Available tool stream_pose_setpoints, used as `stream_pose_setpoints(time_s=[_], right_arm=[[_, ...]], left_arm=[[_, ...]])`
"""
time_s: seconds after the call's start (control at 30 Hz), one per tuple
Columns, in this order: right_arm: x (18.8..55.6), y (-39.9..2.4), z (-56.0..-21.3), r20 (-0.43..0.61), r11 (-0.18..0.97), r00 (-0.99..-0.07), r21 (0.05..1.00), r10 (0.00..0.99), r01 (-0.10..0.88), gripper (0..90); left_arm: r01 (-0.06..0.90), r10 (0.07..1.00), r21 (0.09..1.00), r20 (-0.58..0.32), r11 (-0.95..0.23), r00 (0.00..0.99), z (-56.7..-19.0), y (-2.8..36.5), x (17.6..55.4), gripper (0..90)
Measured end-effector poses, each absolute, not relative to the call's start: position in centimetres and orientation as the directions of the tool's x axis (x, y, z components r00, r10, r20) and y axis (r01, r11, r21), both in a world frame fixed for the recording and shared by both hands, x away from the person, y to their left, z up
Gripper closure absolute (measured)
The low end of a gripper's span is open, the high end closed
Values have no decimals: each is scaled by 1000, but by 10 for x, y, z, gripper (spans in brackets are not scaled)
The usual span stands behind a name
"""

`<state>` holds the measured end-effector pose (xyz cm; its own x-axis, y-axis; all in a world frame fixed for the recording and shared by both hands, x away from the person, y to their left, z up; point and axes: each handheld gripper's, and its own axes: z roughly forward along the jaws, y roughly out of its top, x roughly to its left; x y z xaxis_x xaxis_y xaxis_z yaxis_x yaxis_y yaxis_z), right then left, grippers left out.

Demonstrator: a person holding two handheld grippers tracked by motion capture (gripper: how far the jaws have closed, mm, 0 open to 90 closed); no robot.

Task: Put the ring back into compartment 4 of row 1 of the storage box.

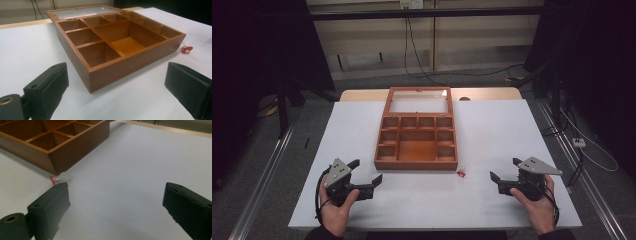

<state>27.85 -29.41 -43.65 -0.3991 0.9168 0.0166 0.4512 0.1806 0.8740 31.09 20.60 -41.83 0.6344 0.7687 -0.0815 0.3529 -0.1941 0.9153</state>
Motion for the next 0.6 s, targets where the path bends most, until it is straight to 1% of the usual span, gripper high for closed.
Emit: stream_pose_setpoints(time_s=[0.3,0.43,0.47,0.6], right_arm=[[280,-294,-436,52,162,-412,868,910,469,69],[280,-293,-436,56,169,-424,864,904,474,65],[281,-291,-435,44,186,-434,861,900,474,65],[281,-285,-435,58,194,-455,852,889,487,61]], left_arm=[[361,775,911,-80,-198,626,-418,207,311,52],[362,776,910,-76,-202,626,-419,208,310,52],[360,776,911,-75,-202,626,-418,208,310,55],[361,776,911,-78,-199,626,-419,209,310,55]])
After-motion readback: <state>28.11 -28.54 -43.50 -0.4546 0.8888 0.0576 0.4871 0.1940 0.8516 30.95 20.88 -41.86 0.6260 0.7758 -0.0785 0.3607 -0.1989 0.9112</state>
